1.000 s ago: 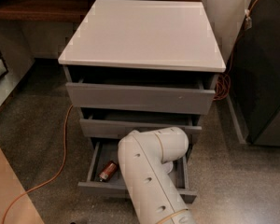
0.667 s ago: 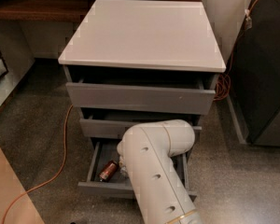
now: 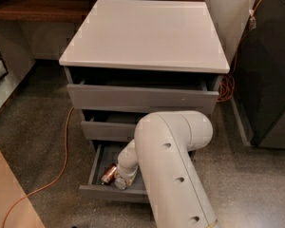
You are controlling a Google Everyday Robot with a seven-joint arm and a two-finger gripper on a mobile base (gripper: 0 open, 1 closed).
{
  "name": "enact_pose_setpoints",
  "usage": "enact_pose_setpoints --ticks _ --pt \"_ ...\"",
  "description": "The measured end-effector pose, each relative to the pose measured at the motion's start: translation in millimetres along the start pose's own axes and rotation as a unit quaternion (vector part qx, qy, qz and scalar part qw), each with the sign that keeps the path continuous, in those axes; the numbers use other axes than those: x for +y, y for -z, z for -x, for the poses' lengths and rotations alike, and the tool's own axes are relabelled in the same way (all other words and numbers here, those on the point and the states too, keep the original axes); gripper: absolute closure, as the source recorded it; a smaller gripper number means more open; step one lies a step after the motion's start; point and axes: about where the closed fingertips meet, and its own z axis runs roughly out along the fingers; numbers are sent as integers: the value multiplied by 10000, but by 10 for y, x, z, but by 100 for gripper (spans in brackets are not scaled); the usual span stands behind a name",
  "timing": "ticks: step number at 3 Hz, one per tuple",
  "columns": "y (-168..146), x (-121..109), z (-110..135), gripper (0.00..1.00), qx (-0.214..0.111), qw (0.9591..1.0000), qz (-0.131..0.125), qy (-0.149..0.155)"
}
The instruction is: Pick blue plastic bottle from bottom drawer and place on counter
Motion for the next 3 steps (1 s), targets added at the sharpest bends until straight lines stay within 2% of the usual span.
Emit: enact_pose_setpoints --ticks 1,2,3 --pt "414 118 169 100 -94 9993 -347 68" --pt "997 268 337 100 -135 9963 -796 287" --pt "1431 308 467 100 -196 9925 -1131 429"
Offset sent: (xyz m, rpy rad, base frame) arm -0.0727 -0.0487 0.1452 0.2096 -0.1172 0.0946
